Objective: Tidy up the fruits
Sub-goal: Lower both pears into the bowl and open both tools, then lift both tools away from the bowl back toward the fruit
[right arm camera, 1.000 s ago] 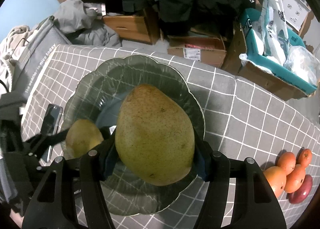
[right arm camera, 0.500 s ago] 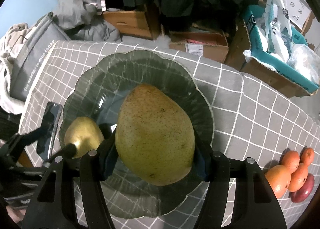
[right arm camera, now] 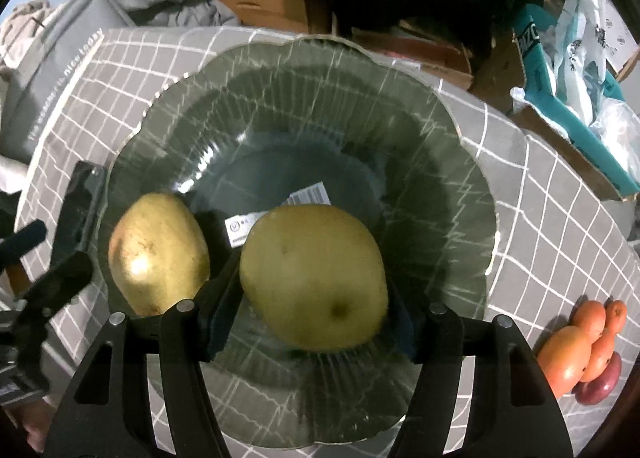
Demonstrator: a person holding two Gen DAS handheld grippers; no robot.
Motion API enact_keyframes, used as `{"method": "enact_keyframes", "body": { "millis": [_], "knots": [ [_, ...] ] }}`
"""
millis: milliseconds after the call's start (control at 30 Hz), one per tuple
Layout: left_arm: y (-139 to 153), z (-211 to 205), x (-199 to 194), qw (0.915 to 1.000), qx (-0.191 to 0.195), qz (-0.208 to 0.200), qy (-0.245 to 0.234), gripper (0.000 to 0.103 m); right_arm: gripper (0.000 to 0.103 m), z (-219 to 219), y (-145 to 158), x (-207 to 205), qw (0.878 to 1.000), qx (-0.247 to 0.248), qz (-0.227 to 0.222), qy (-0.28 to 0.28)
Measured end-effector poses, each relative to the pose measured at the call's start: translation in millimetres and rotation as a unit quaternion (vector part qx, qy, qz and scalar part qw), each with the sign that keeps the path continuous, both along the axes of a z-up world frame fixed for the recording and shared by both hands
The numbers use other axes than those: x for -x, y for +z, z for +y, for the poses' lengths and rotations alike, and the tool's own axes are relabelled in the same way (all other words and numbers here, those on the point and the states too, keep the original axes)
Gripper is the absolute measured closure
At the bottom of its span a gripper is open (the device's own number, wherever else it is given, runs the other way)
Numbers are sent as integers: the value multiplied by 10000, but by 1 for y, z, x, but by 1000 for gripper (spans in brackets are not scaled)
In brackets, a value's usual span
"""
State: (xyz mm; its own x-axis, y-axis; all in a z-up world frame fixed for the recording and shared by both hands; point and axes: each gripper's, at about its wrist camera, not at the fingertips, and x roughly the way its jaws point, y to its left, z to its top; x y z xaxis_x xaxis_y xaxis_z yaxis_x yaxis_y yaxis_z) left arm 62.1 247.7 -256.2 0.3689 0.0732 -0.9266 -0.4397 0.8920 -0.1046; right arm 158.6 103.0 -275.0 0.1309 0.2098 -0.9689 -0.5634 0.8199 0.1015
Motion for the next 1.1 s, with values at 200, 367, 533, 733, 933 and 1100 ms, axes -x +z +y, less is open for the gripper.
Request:
{"method": "enact_keyframes", "body": {
  "millis": [200, 367, 533, 733, 933, 1100],
  "knots": [
    [5, 0, 2, 10000, -5, -48, -7, 9, 29, 4, 27, 1, 9992, -254, -292, 24],
    [13, -5, 3, 9999, 3, -129, -60, 9, 29, -2, 41, 1, 9984, -268, -506, -19],
    [25, -11, 5, 9996, 42, -256, -101, 9, 29, -18, 65, 0, 9964, -382, -739, -172],
    [45, -22, 8, 9987, 36, -475, -182, 9, 29, -42, 96, 6, 9919, -431, -1155, -293],
    [70, -38, 13, 9968, -70, -727, -312, 9, 29, -68, 125, 18, 9866, -394, -1537, -368],
    [94, -53, 19, 9941, -193, -962, -453, 8, 29, -91, 152, 31, 9805, -438, -1854, -474]
  ]
}}
